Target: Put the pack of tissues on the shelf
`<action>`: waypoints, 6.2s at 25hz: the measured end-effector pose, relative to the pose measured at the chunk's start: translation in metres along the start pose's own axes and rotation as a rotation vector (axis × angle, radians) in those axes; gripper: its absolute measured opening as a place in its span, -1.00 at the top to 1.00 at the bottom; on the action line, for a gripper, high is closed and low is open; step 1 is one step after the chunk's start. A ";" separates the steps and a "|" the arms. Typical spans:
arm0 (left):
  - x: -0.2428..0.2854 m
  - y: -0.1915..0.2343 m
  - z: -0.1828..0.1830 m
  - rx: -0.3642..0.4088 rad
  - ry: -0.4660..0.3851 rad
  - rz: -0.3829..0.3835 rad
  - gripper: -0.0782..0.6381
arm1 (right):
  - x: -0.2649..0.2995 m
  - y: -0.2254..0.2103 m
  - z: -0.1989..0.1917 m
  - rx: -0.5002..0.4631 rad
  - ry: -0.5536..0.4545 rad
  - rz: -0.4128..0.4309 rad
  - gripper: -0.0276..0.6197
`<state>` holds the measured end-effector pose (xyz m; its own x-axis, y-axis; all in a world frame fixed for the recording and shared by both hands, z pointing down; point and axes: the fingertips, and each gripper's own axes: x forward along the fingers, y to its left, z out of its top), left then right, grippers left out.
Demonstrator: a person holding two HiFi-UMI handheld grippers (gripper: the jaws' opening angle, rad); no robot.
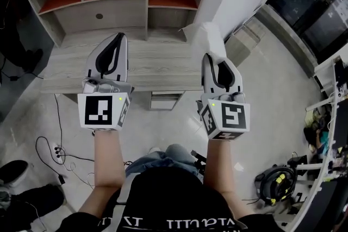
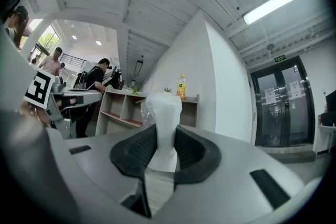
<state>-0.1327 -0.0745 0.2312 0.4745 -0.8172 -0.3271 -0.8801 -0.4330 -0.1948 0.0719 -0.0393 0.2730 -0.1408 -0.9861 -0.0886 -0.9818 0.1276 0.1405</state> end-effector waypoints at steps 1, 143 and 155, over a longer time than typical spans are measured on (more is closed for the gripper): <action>0.003 0.001 -0.003 -0.005 0.002 -0.003 0.74 | 0.003 -0.001 -0.001 0.000 0.003 -0.004 0.59; 0.272 0.124 -0.137 -0.012 0.074 0.077 0.74 | 0.409 -0.058 -0.206 1.328 0.281 -0.129 -0.10; 0.277 0.106 -0.127 -0.018 0.048 0.035 0.74 | 0.374 -0.065 -0.178 1.219 0.260 -0.037 -0.10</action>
<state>-0.0967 -0.3951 0.2376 0.4424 -0.8491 -0.2887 -0.8965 -0.4104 -0.1668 0.1061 -0.4357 0.4061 -0.2180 -0.9653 0.1441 -0.4825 -0.0217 -0.8756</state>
